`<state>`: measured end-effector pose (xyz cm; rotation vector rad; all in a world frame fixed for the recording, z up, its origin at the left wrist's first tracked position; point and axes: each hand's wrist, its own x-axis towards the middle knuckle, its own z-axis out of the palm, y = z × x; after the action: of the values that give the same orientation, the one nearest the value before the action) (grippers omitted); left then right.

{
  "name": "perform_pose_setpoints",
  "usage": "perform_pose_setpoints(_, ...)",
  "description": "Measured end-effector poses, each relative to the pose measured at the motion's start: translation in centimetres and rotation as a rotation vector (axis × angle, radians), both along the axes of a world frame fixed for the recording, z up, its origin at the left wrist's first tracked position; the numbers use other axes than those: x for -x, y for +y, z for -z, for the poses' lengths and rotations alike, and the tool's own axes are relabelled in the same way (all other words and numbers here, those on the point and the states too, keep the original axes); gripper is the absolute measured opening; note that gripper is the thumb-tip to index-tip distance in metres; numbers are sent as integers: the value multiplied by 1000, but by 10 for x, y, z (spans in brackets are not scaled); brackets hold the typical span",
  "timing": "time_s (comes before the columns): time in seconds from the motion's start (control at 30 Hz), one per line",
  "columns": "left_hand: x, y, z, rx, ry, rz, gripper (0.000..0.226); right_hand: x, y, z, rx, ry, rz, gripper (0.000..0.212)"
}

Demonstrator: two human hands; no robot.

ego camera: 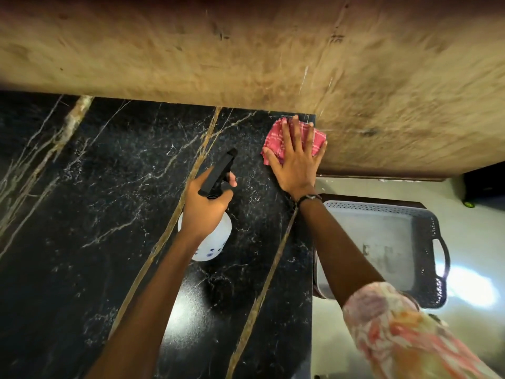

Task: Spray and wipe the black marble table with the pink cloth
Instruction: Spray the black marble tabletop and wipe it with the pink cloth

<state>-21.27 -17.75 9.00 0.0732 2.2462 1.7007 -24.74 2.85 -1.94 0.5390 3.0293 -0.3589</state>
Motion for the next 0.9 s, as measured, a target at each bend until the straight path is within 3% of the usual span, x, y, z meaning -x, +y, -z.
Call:
perform_pose_setpoints(0.3,-1,-4,3,-33,23,-37,31,85,4,-4,14,-36,-48,72)
perform_pose_setpoints(0.4,-2,-3,3,-46,22,-35,29,79,12,0,-47,51,-34,74)
perform_pose_setpoints(0.5,-3,-4,1,-58,21,-47,31,77,36,4,-54,54,159,72)
perform_pose_setpoints(0.6,-2,-5,2,-58,23,-46,33,73,55,4,62,35,335,71)
perform_pose_setpoints(0.9,-3,-5,4,-40,3,-58,27,-11,15,11,-5,78,171,59)
